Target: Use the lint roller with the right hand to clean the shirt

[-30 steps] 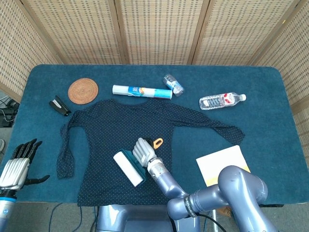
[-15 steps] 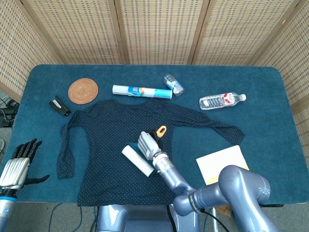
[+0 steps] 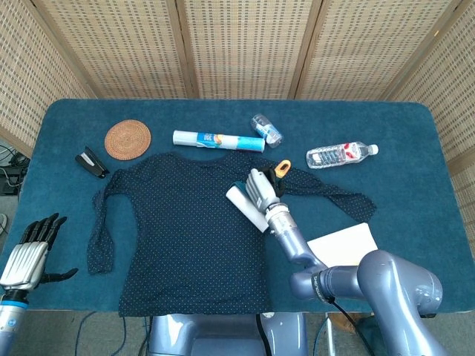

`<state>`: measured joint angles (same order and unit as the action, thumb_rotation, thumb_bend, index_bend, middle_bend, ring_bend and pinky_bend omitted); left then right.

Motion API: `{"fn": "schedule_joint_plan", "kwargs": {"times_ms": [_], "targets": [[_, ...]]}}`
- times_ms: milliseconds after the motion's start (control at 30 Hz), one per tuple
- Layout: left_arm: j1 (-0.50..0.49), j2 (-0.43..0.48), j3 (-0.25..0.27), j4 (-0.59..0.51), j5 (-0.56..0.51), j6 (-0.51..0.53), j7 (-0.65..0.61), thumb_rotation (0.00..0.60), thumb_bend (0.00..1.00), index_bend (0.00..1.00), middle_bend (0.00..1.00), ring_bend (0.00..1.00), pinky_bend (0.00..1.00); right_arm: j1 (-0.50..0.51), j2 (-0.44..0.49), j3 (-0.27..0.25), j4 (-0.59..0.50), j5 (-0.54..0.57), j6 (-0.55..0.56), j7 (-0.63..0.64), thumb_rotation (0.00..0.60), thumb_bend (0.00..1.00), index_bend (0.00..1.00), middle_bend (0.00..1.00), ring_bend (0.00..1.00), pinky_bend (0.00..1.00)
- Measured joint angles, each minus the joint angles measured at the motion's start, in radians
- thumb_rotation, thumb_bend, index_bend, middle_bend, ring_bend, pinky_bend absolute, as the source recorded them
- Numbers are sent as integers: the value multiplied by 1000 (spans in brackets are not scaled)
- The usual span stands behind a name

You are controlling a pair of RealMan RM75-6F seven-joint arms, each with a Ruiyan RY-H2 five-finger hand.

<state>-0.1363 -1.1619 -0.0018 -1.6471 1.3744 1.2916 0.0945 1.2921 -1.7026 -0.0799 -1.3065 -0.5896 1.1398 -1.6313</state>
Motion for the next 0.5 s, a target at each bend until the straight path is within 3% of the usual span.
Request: {"fn": "schedule_joint_plan", "kwargs": {"times_ms": [500], "targets": [[-5, -5, 1, 4, -6, -8, 6, 600, 0, 0, 0, 0, 0, 25, -52, 32, -147, -67, 29, -86, 600, 687, 716, 1000, 1000, 1000]]}}
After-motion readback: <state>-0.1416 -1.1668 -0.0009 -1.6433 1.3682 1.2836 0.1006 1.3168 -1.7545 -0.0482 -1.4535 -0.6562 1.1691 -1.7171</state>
